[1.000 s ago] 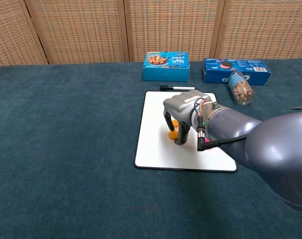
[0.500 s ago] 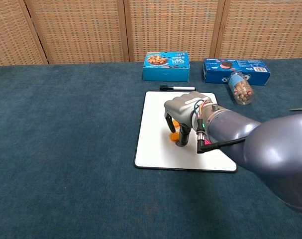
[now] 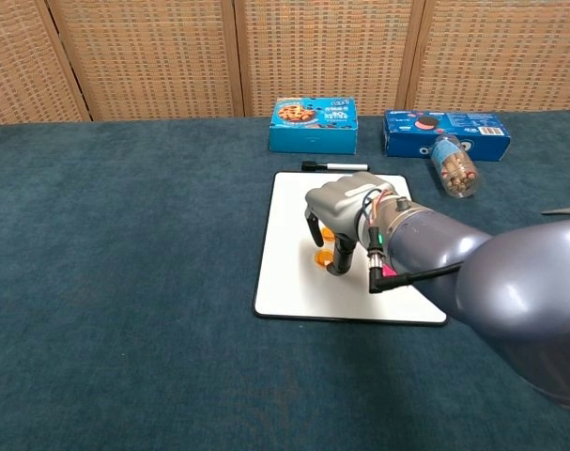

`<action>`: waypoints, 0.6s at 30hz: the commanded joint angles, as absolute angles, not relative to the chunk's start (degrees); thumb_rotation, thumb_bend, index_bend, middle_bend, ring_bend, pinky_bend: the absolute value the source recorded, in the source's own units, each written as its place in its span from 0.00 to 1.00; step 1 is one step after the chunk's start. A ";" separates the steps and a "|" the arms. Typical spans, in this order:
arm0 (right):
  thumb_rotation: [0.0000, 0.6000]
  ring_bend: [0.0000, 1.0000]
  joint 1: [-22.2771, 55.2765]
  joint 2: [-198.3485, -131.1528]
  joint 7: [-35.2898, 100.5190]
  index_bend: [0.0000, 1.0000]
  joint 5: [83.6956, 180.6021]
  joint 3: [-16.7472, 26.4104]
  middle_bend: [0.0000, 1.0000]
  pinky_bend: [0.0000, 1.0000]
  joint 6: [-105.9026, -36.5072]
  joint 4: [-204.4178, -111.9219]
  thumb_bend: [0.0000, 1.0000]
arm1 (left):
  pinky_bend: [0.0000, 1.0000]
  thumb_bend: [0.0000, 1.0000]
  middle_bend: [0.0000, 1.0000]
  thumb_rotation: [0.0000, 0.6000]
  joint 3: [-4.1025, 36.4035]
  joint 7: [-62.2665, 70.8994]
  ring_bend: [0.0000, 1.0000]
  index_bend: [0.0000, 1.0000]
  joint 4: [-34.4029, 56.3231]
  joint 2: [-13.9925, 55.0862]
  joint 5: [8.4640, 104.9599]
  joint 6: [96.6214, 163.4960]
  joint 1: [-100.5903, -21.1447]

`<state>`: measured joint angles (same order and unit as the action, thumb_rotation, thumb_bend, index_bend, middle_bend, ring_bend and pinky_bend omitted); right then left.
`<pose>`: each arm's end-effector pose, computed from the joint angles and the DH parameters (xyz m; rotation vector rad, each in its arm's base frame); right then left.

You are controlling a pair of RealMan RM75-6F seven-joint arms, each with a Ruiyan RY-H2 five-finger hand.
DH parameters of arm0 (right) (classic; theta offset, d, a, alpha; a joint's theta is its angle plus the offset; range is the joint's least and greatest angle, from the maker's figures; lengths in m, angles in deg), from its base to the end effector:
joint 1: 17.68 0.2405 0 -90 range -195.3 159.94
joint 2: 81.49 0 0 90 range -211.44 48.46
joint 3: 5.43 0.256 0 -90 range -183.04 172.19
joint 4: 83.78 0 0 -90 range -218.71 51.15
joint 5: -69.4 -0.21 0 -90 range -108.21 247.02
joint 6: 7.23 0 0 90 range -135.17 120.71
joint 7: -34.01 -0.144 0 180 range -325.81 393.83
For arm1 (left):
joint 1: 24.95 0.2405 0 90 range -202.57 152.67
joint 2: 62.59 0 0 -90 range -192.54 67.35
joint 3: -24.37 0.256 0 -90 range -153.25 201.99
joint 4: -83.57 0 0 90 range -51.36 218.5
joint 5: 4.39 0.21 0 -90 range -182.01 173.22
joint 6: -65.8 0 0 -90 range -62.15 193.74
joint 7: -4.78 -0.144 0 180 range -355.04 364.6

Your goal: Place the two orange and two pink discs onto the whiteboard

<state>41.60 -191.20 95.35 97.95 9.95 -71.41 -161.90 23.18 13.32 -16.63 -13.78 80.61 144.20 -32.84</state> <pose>-0.0592 -0.3430 -0.1079 1.8897 -0.7936 0.5391 -0.3012 0.1886 0.2128 -1.4490 -0.9981 -0.8551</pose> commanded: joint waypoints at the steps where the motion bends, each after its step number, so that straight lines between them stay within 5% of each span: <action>1: 1.00 1.00 41.56 -190.87 95.23 0.38 98.15 9.96 0.98 1.00 -71.68 -162.43 0.36 | 0.00 0.00 0.00 1.00 23.17 13.39 0.00 0.00 -16.59 -13.79 80.60 144.21 -32.83; 10: 1.00 1.00 38.20 -183.19 89.81 0.38 105.52 9.44 0.98 1.00 -74.85 -173.96 0.36 | 0.00 0.00 0.00 1.00 23.15 13.57 0.00 0.00 -16.36 -13.81 80.48 143.94 -32.95; 14: 1.00 1.00 29.12 -169.74 76.38 0.38 122.62 5.23 0.95 1.00 -81.03 -187.74 0.36 | 0.00 0.00 0.00 1.00 23.32 13.93 0.00 0.00 -16.28 -13.74 81.47 144.99 -32.56; 18: 1.00 0.94 20.61 -159.11 61.98 0.38 136.74 0.24 0.85 1.00 -86.51 -191.39 0.36 | 0.00 0.00 0.00 1.00 23.59 13.96 0.00 0.00 -16.06 -13.38 82.40 146.27 -31.95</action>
